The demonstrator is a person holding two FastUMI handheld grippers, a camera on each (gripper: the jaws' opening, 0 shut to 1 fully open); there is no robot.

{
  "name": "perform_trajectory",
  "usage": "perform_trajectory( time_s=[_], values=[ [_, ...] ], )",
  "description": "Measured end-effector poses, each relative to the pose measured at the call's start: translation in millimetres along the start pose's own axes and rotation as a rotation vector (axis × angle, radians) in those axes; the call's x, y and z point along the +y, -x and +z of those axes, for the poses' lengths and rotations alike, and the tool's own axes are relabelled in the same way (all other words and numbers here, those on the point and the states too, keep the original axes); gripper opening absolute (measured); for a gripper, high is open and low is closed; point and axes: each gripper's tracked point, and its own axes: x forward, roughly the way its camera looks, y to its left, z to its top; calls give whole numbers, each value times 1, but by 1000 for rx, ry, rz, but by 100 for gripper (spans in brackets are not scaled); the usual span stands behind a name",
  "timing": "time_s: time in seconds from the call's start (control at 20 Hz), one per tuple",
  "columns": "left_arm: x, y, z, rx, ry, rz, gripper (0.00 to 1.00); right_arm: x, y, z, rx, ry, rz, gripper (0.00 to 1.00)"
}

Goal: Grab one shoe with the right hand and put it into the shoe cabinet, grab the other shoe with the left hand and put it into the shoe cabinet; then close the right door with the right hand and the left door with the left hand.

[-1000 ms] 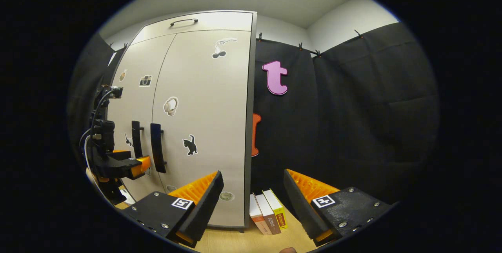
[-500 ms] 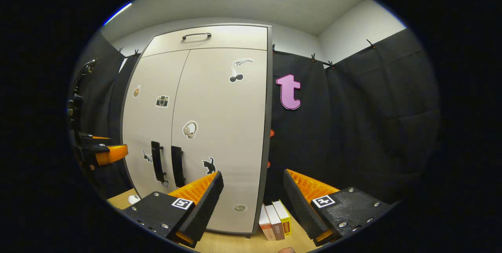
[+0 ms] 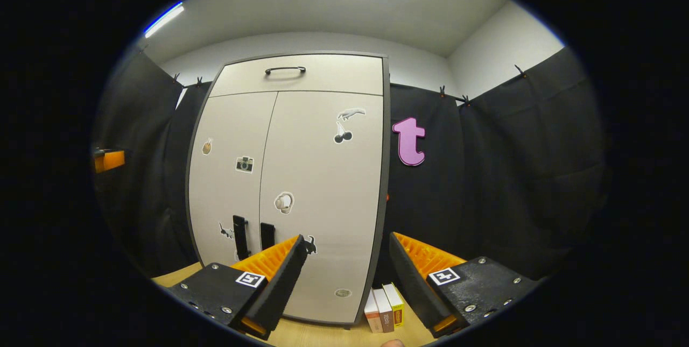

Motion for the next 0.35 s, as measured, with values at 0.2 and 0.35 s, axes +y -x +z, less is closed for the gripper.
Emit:
perform_trajectory(
  time_s=[0.2, 0.35],
  values=[
    [37, 11, 5, -4, 31, 42, 96, 12, 2, 8, -9, 9, 9, 95],
    [55, 13, 2, 1, 33, 60, 96, 24, 3, 11, -13, 13, 11, 98]
  ],
)
